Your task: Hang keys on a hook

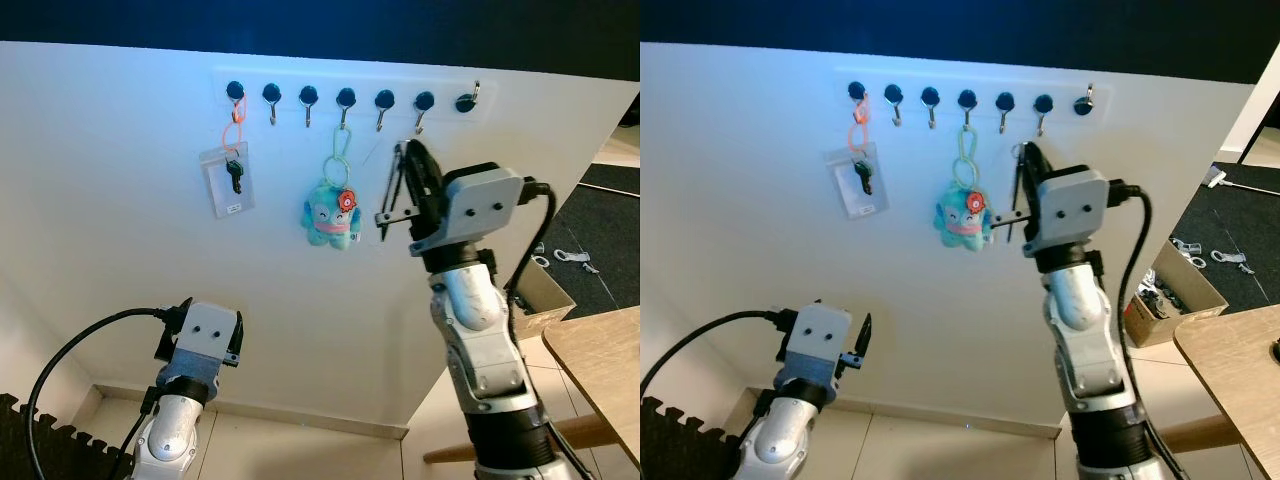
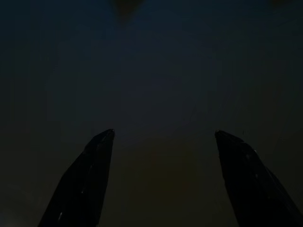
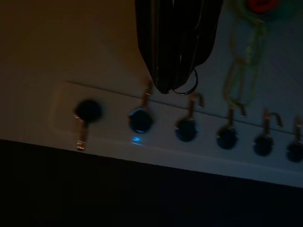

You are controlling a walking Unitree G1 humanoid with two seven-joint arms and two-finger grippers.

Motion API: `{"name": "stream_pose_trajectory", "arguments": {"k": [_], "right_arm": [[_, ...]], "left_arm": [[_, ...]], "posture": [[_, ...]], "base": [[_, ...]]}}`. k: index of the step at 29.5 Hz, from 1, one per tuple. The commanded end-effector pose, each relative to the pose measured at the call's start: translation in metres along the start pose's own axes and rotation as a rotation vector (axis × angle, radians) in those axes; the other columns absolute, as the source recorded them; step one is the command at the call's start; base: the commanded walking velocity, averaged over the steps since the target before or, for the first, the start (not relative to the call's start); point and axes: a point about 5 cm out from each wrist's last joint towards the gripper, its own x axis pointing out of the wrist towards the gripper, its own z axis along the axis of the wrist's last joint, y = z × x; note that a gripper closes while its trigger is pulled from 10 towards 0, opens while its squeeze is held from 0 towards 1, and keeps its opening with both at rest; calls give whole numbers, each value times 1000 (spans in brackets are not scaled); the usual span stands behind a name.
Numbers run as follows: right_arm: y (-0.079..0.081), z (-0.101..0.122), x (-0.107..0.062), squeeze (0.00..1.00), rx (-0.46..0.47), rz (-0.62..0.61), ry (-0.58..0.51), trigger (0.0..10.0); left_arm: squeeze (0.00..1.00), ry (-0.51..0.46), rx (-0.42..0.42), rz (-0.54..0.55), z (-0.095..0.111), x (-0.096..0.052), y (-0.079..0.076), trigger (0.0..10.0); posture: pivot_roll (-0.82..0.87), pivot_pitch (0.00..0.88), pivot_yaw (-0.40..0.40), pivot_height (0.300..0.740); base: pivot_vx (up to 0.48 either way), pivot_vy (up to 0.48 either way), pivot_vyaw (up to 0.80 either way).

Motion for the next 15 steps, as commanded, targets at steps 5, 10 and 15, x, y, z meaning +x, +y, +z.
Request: {"name": "stream_pose_trajectory", "arguments": {"k": [5, 10, 15], "right_arm": [[-10, 3, 7, 0, -23, -39, -14, 10000], [-14, 1, 13, 0, -4, -62, -4, 10000], [-17, -2, 13, 0, 5, -87, 14, 10000]], "left_arm": [[0, 25, -1, -20, -5, -1, -5, 10000], [0, 27, 0, -13, -5, -2, -4, 10000], [0, 29, 2, -5, -5, -3, -3, 10000]], "posture": [[120, 157, 9, 740], [139, 158, 1, 740], [149, 160, -3, 740]], "base": [[0, 0, 0], [0, 0, 0], [0, 0, 0]]}}
